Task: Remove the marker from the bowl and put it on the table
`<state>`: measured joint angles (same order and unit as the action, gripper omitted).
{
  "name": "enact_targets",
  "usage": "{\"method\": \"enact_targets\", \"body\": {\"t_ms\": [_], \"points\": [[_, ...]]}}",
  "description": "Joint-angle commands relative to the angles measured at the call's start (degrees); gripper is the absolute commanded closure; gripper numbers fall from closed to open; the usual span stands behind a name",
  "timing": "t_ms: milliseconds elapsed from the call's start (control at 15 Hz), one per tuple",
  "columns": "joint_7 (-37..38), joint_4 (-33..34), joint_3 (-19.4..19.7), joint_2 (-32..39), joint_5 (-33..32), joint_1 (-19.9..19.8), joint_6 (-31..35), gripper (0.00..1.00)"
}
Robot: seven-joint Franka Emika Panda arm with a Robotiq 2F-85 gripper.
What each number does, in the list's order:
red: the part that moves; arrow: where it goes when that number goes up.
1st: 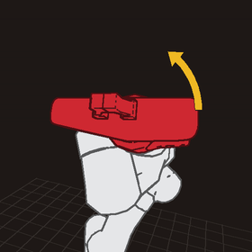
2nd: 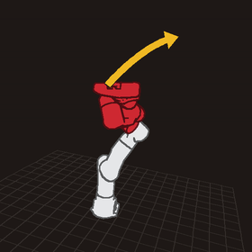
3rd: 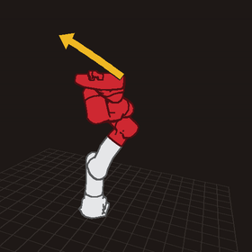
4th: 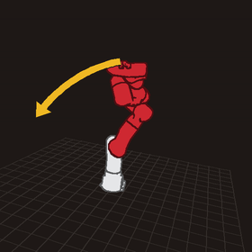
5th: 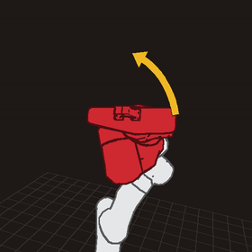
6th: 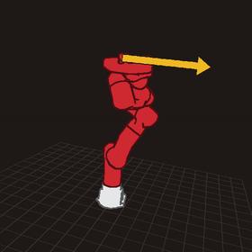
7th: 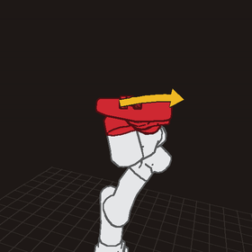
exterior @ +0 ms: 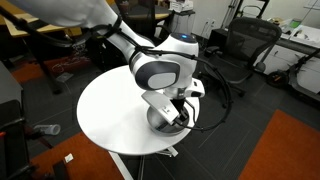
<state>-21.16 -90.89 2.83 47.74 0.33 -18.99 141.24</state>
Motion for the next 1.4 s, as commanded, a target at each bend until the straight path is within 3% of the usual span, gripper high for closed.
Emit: {"method": "enact_targets", "body": {"t_ms": [0, 733, 1333], "points": [[0.57, 2.22, 0.54, 0.69, -1.09, 0.45, -2.62, 0.97], [2.35, -2.98, 2.05, -5.63, -3.0, 2.9, -0.78, 0.95], [8.75, -14.17, 4.02, -17.33, -6.67, 7.7, 1.33, 0.95]]}}
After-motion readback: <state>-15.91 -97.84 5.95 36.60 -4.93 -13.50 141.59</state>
